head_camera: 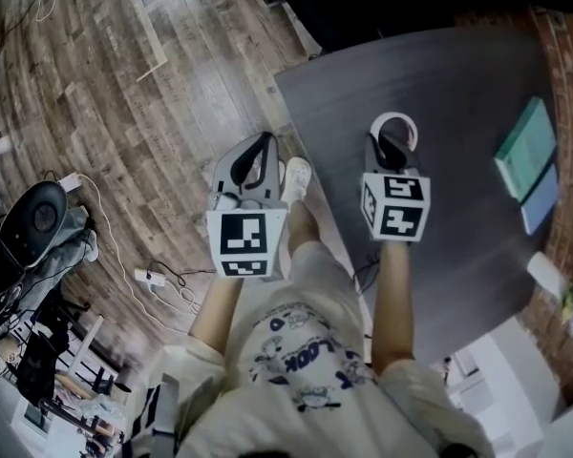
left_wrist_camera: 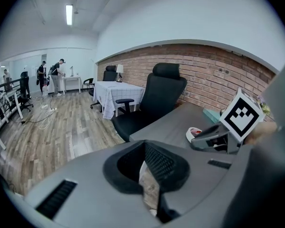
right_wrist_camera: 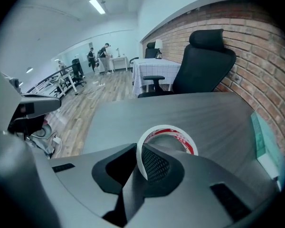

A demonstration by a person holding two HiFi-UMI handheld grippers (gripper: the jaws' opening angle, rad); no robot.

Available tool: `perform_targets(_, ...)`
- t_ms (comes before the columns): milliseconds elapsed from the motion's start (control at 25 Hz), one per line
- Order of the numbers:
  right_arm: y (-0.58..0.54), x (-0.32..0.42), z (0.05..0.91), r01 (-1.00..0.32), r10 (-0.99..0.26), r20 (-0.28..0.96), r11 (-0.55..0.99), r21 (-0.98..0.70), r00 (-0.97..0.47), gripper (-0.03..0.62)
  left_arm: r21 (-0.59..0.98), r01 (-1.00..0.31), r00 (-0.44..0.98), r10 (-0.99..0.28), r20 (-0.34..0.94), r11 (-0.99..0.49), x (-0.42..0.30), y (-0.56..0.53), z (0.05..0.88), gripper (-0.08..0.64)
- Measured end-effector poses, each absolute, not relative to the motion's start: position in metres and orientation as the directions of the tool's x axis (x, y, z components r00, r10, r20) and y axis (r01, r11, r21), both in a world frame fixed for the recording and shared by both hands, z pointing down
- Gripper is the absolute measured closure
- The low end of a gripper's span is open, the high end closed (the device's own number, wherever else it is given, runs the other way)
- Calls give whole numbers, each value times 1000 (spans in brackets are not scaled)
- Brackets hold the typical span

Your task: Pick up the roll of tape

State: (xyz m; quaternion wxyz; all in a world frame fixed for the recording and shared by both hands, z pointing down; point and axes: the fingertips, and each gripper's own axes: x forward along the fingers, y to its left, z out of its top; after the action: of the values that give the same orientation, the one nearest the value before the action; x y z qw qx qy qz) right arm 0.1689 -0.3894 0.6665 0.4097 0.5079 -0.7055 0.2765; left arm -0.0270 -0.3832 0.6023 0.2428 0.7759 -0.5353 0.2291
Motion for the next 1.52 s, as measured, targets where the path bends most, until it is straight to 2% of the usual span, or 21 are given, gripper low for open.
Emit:
perform_targets(280, -381, 162, 612, -953, -580, 801, 298, 44, -144, 555, 123, -938, 336, -755, 563, -325, -29, -377, 562, 557)
perform_targets(480, -396, 155, 552, -959, -696, 704, 273, 82, -138, 555, 94, -934, 348, -820, 455, -344, -31, -390, 508, 558)
perform_targets(800, -397, 145, 465, -964, -813, 566, 241, 109, -139, 555, 71, -932, 359, -884, 298, -354, -33, -397, 422, 558)
perform_targets(1200, -394, 136, 392, -970, -904, 407, 201, 133, -132, 555, 32, -935, 353, -925, 137, -352, -41, -396, 345, 557)
perform_targets(1520, -382, 138, 344, -975, -951, 288, 162, 153, -113, 555, 13, -941, 339, -938, 73, -338, -48, -388, 313, 557)
